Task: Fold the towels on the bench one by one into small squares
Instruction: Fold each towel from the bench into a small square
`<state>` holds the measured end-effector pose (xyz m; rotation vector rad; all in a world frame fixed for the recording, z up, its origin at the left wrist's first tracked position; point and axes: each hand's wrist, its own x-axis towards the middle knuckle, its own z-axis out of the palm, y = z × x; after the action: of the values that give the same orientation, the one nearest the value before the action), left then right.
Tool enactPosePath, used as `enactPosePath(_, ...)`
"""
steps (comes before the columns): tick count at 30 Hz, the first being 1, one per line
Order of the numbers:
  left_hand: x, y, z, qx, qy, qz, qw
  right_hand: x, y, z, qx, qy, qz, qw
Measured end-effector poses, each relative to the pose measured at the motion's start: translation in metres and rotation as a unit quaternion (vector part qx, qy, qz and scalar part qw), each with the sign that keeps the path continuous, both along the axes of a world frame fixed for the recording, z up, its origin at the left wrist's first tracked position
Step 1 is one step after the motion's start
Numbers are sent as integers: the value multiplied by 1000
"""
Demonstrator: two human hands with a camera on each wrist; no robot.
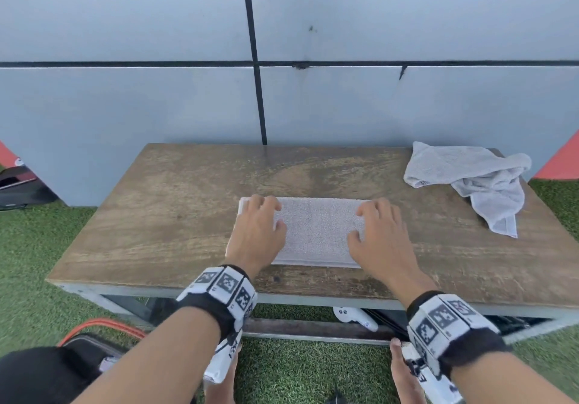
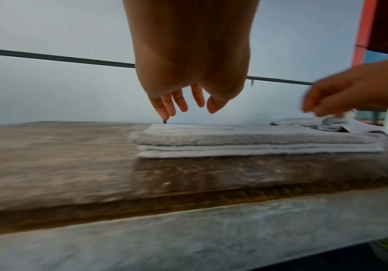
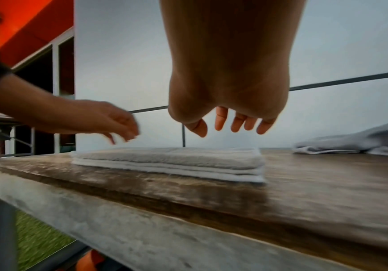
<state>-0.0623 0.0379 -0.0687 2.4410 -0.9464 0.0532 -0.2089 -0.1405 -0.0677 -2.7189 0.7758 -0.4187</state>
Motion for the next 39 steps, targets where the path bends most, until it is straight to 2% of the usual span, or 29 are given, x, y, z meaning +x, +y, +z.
enactPosePath(4, -7, -41, -21, 100, 3, -83, 992, 44, 22, -21, 34, 67, 76, 994)
enactPosePath(6, -6, -44, -36, 167, -8, -96, 981, 52, 25, -34, 48, 124, 75, 988)
enactPosePath(8, -3, -41, -47, 192, -25, -97, 976, 53, 25, -43, 38, 160, 69, 984)
enactPosePath(12, 0, -38, -53, 180, -39, -93, 978, 52, 25, -45, 25, 168, 64, 983)
enactPosePath(21, 4, -37, -53, 156, -17, -78, 985, 48, 16, -48, 15, 151, 54, 987)
enactPosePath(39, 32, 4, -53, 169, 19, -15, 985, 29, -3, -50, -3, 161, -5, 987)
